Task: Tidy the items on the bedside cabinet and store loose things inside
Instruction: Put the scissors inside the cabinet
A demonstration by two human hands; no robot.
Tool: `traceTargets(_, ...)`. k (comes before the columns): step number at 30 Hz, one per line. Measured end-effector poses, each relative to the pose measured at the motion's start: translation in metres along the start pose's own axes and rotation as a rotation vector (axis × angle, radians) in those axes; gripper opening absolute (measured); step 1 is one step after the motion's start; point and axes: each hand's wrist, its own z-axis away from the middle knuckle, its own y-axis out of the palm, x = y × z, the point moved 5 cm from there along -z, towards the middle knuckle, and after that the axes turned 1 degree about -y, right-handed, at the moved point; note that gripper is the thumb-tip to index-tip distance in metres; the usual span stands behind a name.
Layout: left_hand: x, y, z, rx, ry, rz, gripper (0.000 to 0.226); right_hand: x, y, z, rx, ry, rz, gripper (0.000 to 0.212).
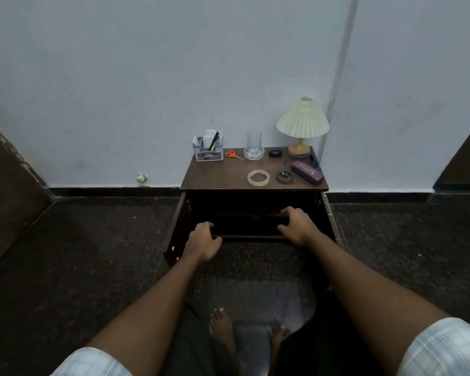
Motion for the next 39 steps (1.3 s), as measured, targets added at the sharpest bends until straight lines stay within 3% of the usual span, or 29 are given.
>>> traceTargets(5, -0.014, 0.010, -0.049, -0.003, 0.057, 0.131, 0.045, 0.029, -0.001, -0.050, -0.050, -0.095, -0.049, 0.048)
traceTargets(14, -0.053, 0.017, -0.216, -0.135, 0.099, 0.243, 0.025, 0.066, -0.010, -0.207, -0.151, -0.192, -0.110, 0.018)
traceTargets(19, -0.062, 0.021, -0.288, -0.206, 0.102, 0.291, 0.023, 0.083, 0.008, -0.286, -0.155, -0.226, -0.106, 0.023)
traceTargets(28, -0.052, 0.036, -0.365, -0.196, 0.094, 0.437, 0.026, 0.114, 0.041, -0.379, -0.079, -0.237, 0.019, 0.050)
traceTargets(39, -0.031, 0.047, -0.395, -0.252, 0.023, 0.718, 0.020, 0.139, 0.058, -0.439, -0.128, -0.218, 0.391, 0.036)
